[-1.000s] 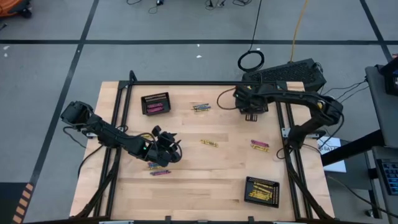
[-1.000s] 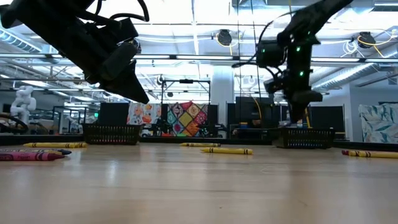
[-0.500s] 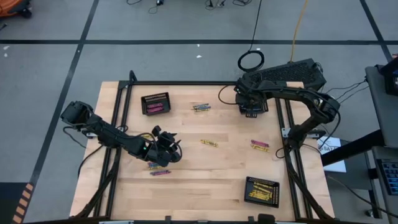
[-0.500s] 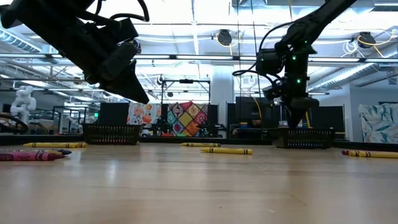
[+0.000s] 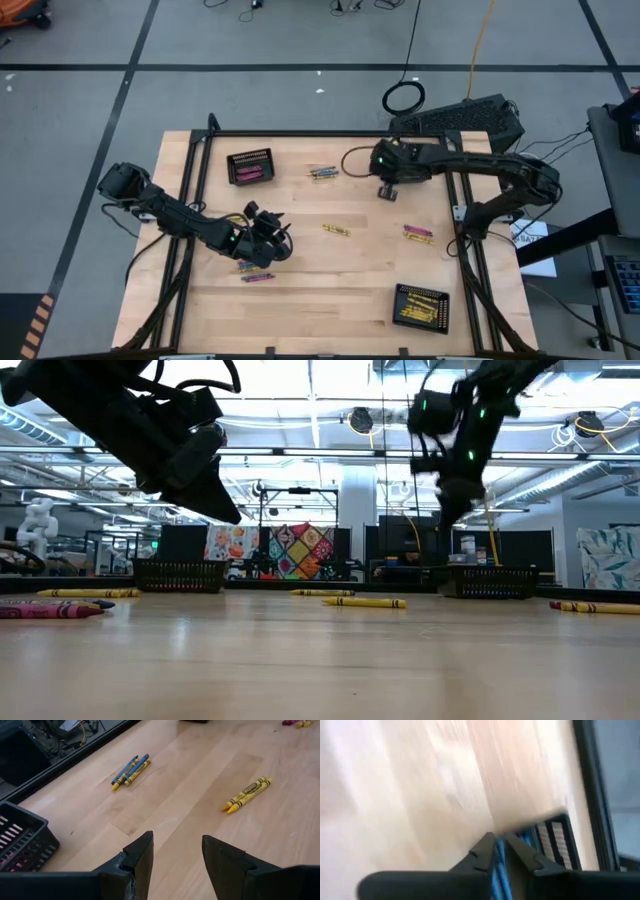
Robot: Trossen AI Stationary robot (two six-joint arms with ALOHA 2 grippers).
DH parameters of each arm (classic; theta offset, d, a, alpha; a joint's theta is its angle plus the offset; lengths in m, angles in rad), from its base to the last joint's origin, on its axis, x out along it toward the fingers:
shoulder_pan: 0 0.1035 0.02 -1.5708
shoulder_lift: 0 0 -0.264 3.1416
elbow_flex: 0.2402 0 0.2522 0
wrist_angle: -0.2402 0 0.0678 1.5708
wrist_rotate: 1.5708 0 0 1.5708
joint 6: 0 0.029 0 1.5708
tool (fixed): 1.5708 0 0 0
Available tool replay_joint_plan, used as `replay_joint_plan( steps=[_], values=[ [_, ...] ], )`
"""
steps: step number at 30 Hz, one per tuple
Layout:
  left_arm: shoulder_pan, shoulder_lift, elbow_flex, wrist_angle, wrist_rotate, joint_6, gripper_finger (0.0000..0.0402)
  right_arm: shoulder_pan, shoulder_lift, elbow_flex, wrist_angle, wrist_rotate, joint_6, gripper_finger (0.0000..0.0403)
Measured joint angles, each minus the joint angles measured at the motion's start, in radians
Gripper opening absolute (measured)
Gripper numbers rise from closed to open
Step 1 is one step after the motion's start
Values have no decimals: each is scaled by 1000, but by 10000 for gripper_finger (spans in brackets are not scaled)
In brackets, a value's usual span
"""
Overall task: Sort crayons
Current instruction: Put the yellow crayon into the bottom black bin
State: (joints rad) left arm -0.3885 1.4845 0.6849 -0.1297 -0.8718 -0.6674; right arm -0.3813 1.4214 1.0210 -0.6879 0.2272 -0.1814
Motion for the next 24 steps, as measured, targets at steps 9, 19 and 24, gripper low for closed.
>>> replay_joint_plan(
  steps=[9, 19, 24],
  values=[
    [0, 0, 0, 20, -6, -2, 173, 368, -11, -164, 614, -24, 161, 10],
    [-28, 0, 0, 103, -3, 33, 173, 557, 119, -302, 1077, -229, 294, 9],
    [-32, 0, 0, 221, 3, 127, 173, 581, 196, -302, 1255, -209, 255, 9]
  ],
)
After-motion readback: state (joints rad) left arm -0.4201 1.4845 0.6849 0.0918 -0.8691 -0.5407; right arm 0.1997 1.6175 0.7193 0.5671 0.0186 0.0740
